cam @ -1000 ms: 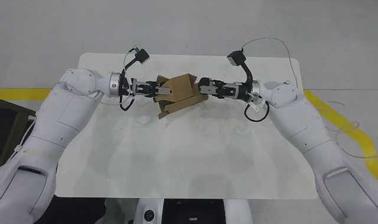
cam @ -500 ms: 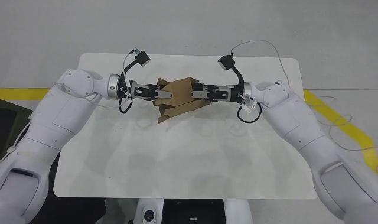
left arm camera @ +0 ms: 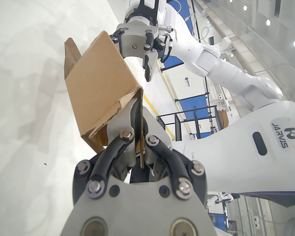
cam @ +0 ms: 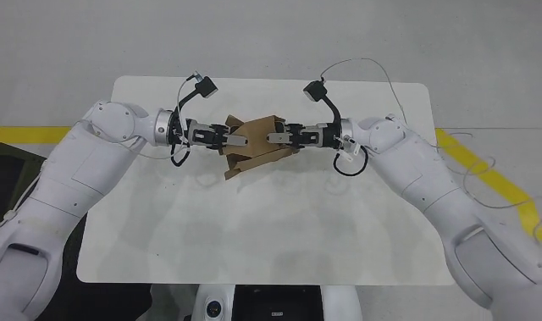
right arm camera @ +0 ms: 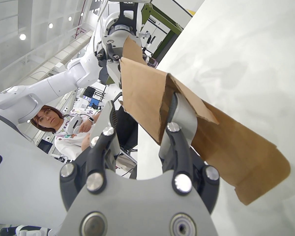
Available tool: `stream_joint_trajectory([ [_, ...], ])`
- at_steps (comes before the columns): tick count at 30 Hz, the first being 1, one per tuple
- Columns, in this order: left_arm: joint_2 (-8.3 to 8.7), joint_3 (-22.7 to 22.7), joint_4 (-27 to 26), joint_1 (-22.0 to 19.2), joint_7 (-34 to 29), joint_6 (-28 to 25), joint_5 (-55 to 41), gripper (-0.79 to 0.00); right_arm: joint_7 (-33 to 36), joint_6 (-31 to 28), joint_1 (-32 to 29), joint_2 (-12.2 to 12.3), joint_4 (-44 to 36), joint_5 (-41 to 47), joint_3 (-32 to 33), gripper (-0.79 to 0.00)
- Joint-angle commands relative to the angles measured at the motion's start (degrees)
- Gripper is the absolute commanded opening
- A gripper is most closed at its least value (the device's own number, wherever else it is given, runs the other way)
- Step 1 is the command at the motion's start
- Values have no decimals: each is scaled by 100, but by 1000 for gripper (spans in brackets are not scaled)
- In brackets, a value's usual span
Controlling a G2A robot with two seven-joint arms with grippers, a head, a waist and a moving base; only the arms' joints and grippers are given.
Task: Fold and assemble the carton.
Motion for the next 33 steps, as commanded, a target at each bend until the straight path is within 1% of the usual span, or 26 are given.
stream_joint_trajectory([
  [1,22,52,-8,-12,27,-26,2,-785,10,11,27,-12,11,63,-60,-419],
  [9,92,261,51,-103,135,-134,-24,-785,68,68,129,3,-5,331,-251,-471],
  [16,134,453,87,-202,214,-212,-56,-785,184,183,194,69,-158,456,-414,-480],
  [23,172,623,73,-279,266,-265,-90,-785,181,181,275,44,-174,525,-585,-493],
  [27,196,720,51,-322,299,-297,-101,-785,165,164,329,26,-119,546,-676,-514],
  [29,208,767,43,-340,317,-316,-114,-785,155,155,352,19,-90,553,-719,-545],
  [31,222,823,28,-366,337,-336,-111,-785,140,140,374,12,-63,564,-766,-622],
  [32,226,838,26,-373,343,-342,-115,-785,136,136,380,10,-57,567,-779,-643],
  [33,232,860,25,-383,353,-351,-122,-785,131,131,386,8,-45,582,-797,-727],
])
